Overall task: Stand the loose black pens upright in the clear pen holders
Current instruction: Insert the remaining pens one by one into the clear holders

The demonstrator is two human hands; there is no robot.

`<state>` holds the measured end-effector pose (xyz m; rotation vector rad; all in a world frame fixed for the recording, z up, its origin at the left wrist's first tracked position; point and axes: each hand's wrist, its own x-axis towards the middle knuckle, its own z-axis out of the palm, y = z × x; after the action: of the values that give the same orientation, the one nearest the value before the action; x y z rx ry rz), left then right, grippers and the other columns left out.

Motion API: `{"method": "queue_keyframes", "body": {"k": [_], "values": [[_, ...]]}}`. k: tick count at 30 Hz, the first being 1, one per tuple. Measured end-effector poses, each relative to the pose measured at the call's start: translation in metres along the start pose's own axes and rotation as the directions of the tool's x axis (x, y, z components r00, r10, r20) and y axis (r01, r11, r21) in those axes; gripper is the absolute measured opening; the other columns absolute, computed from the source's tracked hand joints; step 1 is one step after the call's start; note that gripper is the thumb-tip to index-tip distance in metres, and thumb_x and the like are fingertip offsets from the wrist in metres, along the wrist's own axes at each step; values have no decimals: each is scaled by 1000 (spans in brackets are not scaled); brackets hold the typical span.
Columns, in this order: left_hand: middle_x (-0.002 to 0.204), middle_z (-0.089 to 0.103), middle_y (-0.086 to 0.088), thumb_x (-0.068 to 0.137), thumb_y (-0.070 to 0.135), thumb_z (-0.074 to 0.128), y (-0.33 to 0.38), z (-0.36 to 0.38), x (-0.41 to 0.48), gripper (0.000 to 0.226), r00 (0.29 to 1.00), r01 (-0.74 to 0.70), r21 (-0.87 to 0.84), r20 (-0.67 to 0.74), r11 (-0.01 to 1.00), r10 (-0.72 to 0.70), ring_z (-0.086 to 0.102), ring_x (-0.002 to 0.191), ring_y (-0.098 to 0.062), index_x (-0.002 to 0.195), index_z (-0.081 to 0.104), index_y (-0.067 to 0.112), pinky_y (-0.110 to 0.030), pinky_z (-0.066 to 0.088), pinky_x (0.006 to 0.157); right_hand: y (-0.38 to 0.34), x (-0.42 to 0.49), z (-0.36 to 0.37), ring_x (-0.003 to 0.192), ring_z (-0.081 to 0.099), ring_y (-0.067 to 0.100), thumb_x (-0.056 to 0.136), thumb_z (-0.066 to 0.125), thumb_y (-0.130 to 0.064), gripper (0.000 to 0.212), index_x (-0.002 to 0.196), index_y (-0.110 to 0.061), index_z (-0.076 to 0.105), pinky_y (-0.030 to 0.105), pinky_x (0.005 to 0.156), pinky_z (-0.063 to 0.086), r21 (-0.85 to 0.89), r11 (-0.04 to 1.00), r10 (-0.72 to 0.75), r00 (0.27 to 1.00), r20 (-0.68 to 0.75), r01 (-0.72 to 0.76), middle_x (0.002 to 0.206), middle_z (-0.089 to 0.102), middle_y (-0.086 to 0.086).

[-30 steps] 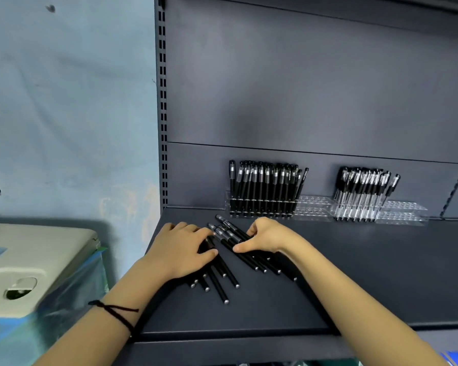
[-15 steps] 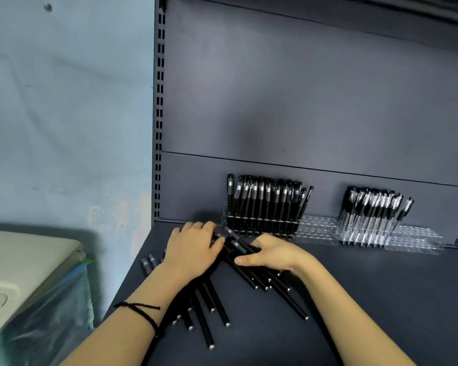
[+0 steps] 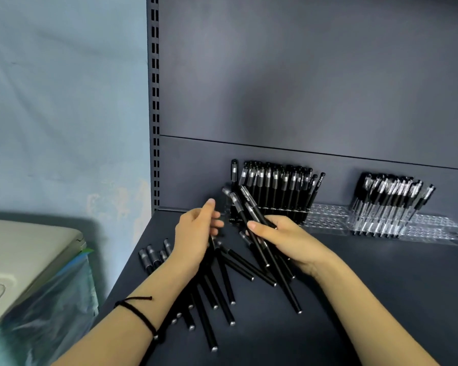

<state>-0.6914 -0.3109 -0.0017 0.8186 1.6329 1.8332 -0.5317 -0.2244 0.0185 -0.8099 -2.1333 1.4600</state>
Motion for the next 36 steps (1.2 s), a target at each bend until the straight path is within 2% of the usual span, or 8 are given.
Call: {"method": "queue_keyframes", "body": {"k": [7, 12, 16, 20, 25, 30, 33, 36], "values": [[103, 74, 1, 90, 60, 47, 1, 10, -10, 55, 913, 18, -94, 408, 995, 22, 66, 96, -8, 102, 74, 14, -29, 45, 90, -7, -5, 14, 75, 65, 5, 95, 57, -34, 17, 89, -24, 70, 23, 74, 50, 6, 997, -78, 993, 92, 78, 76, 69, -9], [118, 69, 13, 68, 67, 64, 4, 16, -17, 67, 907, 80, -283, 418, 956, 48, 63, 110, -8, 117, 58, 20, -29, 52, 83, -7, -5, 24, 58, 51, 4, 96, 58, -25, 25, 71, -20, 59, 19, 60, 43, -16, 997, -78, 992, 104, 80, 63, 54, -10], [113, 73, 4, 94, 34, 55, 2, 18, -18, 29, 923, 81, -314, 383, 946, 48, 63, 113, -9, 112, 50, 12, -32, 52, 91, -4, -3, 30, 68, 56, 1, 94, 60, -25, 16, 84, -15, 66, 16, 67, 44, -104, 990, -87, 991, 104, 98, 69, 58, -9], [108, 74, -6, 100, 30, 48, 5, 18, -13, 22, 927, 118, -437, 370, 892, 58, 67, 108, -17, 111, 48, 11, -37, 53, 93, -7, -3, 29, 61, 55, 3, 92, 64, -25, 18, 75, -20, 63, 16, 60, 44, -60, 995, -74, 994, 87, 79, 64, 58, -10], [82, 73, -3, 98, 24, 52, 9, 6, 4, 16, 971, 196, -727, 239, 658, -25, 74, 84, -19, 107, 47, 12, -40, 61, 76, -7, -5, 25, 51, 39, 3, 90, 68, -22, 3, 91, -24, 69, 18, 49, 29, -22, 1000, -12, 984, 178, 16, 62, 53, -11], [68, 61, -4, 97, 26, 55, 6, -8, 18, 19, 976, 197, -885, 135, 423, -171, 67, 56, -13, 99, 53, 7, -30, 58, 55, -7, -4, 17, 45, 28, 2, 91, 65, -12, 18, 108, -13, 69, 15, 43, 20, 28, 998, 48, 976, 211, -55, 55, 53, -14], [53, 50, 2, 96, 24, 57, 5, -13, 21, 17, 965, 208, -871, 109, 446, -237, 47, 39, -6, 87, 48, 13, -19, 48, 41, -6, -4, 10, 46, 30, 3, 89, 65, -10, 19, 108, -9, 69, 15, 41, 20, 94, 994, 46, 991, 127, -58, 63, 58, -7], [56, 50, 2, 95, 22, 58, 5, -9, 12, 13, 937, 350, -688, 250, 636, -244, 37, 35, -2, 87, 54, 12, -13, 31, 30, -4, -1, 1, 45, 34, 2, 84, 66, -12, 25, 108, -5, 69, 13, 36, 24, 310, 951, 12, 1000, -5, -10, 68, 57, -2]]}}
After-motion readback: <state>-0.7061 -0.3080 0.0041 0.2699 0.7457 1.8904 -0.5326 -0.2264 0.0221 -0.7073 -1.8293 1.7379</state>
